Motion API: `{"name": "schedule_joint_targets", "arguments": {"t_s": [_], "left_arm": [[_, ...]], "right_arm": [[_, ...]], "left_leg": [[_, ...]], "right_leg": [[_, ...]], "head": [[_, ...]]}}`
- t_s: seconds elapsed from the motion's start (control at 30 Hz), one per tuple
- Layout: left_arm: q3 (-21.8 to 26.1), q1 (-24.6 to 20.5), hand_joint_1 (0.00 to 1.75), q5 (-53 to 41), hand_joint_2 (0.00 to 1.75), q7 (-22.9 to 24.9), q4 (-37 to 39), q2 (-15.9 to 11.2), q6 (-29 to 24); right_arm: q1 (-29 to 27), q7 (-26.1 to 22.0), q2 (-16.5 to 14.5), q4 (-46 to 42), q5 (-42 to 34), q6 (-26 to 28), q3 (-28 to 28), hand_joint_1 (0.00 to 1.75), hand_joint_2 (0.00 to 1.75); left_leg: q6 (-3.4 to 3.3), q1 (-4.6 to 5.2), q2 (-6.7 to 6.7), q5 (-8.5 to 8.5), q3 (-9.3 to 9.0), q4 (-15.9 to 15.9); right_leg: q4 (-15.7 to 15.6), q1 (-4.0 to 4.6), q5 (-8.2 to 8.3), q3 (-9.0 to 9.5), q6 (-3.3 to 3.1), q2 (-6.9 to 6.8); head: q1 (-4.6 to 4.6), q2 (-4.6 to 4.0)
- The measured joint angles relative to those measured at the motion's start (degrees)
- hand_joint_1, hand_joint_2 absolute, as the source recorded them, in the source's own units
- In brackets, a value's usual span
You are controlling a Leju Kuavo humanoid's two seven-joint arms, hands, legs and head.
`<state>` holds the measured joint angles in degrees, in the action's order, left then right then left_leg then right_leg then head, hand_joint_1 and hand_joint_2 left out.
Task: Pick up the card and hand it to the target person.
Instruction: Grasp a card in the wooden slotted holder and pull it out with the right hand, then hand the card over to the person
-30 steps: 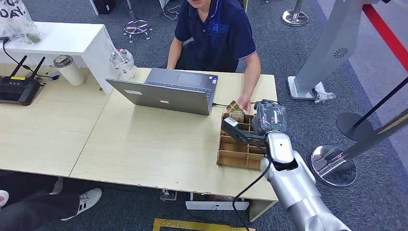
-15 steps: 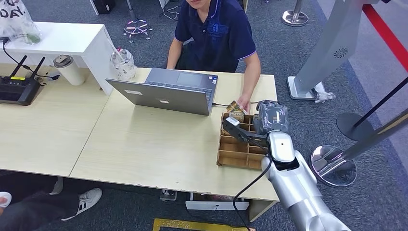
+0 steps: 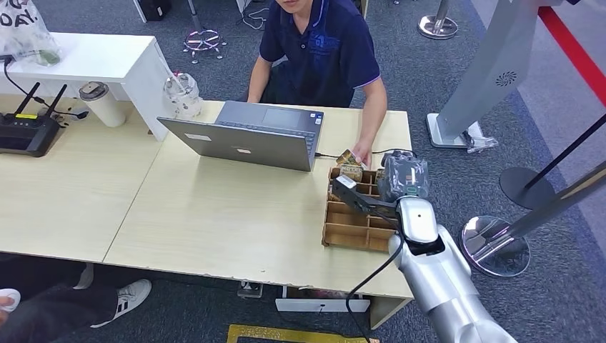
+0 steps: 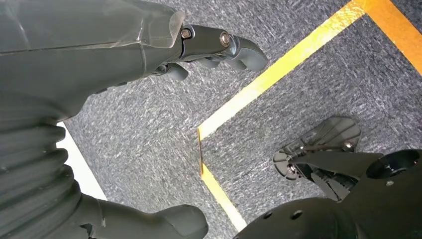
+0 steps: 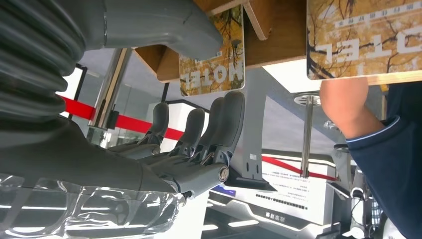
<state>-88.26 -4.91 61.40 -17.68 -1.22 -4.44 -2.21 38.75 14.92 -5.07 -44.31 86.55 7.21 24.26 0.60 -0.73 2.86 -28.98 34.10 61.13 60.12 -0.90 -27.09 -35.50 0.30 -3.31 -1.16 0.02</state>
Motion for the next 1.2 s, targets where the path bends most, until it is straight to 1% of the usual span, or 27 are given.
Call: {"name": "schedule_joint_targets", "arguments": {"t_s": [0.4, 0.47, 0.6, 0.67, 0.77, 0.87, 1.0, 1.2], "left_arm": [[0.0, -0.3, 0.00, -0.1, 1.75, 0.0, 0.0, -0.2, -0.1], [0.0, -0.3, 0.00, -0.1, 1.75, 0.0, 0.0, -0.2, -0.2], [0.0, -0.3, 0.00, 0.1, 1.75, 0.0, 0.0, -0.2, -0.6], [0.0, -0.3, 0.00, 0.2, 1.75, 0.0, 0.0, -0.2, -0.6], [0.0, -0.3, 0.00, 0.3, 1.75, 0.0, 0.0, -0.2, -0.7], [0.0, -0.1, 0.00, 0.5, 1.75, -0.4, 0.0, -0.1, -1.1], [0.0, 0.0, 0.00, 0.6, 1.75, -0.9, 0.0, -0.1, -1.2], [0.0, 0.2, 0.00, 0.9, 1.75, -1.8, 0.0, -0.1, -0.7]], "right_arm": [[-0.6, 0.1, 0.0, -0.5, 0.0, -0.4, 0.0, 1.27, 1.75], [-0.6, 0.1, 0.0, -0.6, 0.0, -0.4, 0.0, 1.34, 1.75], [-0.7, 0.3, 0.0, -0.9, 0.2, -0.3, 0.0, 1.67, 1.75], [-0.7, 0.4, 0.0, -0.9, 0.2, -0.1, 0.0, 1.74, 1.75], [-0.7, 0.5, 0.0, -0.9, 0.2, -0.1, 0.0, 1.75, 1.75], [-1.5, -0.7, 0.5, -3.2, 0.8, 1.6, 0.0, 1.75, 1.75], [-2.9, -2.7, 1.7, -9.3, 0.6, 1.8, 0.0, 1.75, 1.75], [-4.0, -5.1, 4.3, -20.6, -2.7, 2.3, 0.1, 1.74, 1.75]], "left_leg": [[0.00, 0.00, 0.00, 0.00, -0.01, 0.0], [0.00, 0.00, 0.00, 0.00, -0.01, 0.0], [0.00, 0.00, 0.00, 0.00, -0.01, 0.0], [0.00, 0.00, 0.00, 0.00, -0.01, 0.0], [0.00, 0.00, 0.00, 0.00, -0.01, 0.0], [0.00, 0.00, 0.00, 0.00, -0.01, 0.0], [0.00, 0.00, 0.00, 0.00, 0.00, 0.0], [0.00, 0.00, 0.00, -0.01, 0.01, 0.0]], "right_leg": [[0.0, 0.00, 0.00, 0.00, 0.00, 0.00], [0.0, 0.00, 0.00, 0.00, 0.00, 0.00], [0.0, 0.00, 0.00, 0.01, 0.00, 0.00], [0.0, 0.00, 0.00, 0.01, 0.00, 0.00], [0.0, 0.00, 0.00, 0.01, 0.00, 0.00], [0.0, 0.00, 0.00, 0.01, 0.00, 0.00], [0.0, 0.00, 0.00, 0.00, 0.00, 0.00], [0.0, 0.00, 0.00, 0.00, 0.00, 0.00]], "head": [[-0.01, 0.00], [-0.01, 0.00], [0.00, 0.00], [0.00, 0.00], [0.00, 0.00], [0.00, 0.00], [0.00, 0.00], [0.00, 0.00]]}}
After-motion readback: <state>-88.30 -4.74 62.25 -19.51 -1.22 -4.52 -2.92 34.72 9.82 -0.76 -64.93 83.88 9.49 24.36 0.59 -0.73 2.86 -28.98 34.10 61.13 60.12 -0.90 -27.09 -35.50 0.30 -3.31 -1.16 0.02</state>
